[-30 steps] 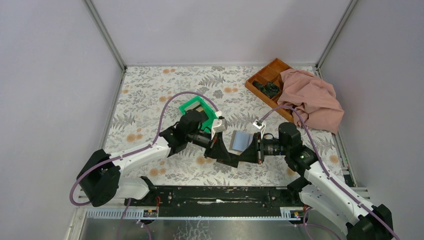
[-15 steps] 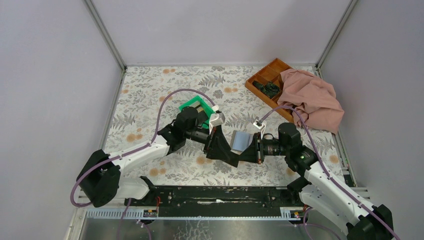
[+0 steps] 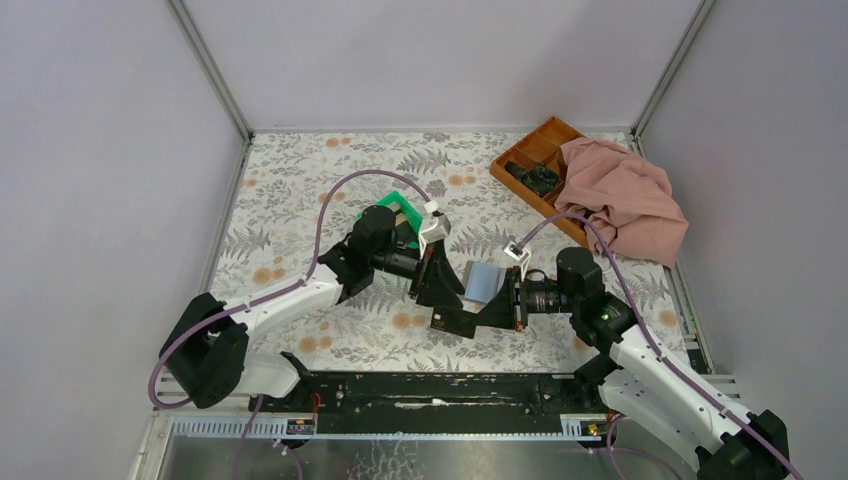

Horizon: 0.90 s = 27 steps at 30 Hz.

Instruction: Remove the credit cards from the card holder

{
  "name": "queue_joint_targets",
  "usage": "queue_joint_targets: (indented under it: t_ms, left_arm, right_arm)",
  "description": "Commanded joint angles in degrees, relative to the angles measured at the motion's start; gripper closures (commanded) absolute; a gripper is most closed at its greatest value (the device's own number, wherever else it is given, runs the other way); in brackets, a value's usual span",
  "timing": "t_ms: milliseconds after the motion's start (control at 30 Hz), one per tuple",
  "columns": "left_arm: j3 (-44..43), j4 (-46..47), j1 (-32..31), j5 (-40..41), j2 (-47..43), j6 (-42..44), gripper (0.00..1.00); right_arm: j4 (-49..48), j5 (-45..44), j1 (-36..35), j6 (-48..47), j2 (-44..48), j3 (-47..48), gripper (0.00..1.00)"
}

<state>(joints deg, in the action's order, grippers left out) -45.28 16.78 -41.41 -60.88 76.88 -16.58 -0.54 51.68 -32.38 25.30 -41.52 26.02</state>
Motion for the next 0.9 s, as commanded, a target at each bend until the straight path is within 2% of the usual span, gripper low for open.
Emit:
queue_joint_targets:
  t_ms: [0, 200, 333, 433, 667, 767, 833, 867]
  left_arm:
    - [2.2, 5.1, 0.1, -4.1, -1.5, -0.8, 0.48]
    - [3.1, 5.1, 0.2, -5.1, -2.1, -0.8, 0.53]
    - [3.7, 6.0, 0.1, -5.4, -2.4, -1.2, 0.61]
    - [4.1, 6.2, 0.1, -5.1, -2.5, -1.1, 0.71]
    - [4.1, 5.8, 0.0, -5.5, -2.0, -0.8, 0.78]
    - [4.1, 5.1, -0.1, -5.5, -1.9, -0.2, 0.87]
    - [3.9, 4.4, -0.2, -5.4, -1.8, 0.3, 0.86]
    - [3.9, 4.1, -0.3, -5.4, -1.7, 0.5, 0.81]
  right_arm:
    - [-0.4, -0.1, -0.6, -1.3, -0.4, 2.5, 1.00]
    - [0.8, -1.0, -0.6, -2.4, -1.3, 4.2, 1.00]
    - [2.2, -1.9, -0.6, -3.2, -1.4, 4.9, 1.00]
    - [2.2, -1.9, -0.6, -3.3, -1.5, 5.0, 1.00]
    - [2.3, -2.1, -0.6, -3.5, -1.8, 5.4, 1.00]
    - [2.3, -2.2, -0.6, -3.6, -2.2, 5.7, 1.00]
    - [2.4, -2.2, -0.6, -3.7, -2.5, 6.0, 1.00]
    - [2.4, -2.2, -0.6, -3.8, -2.6, 6.1, 1.00]
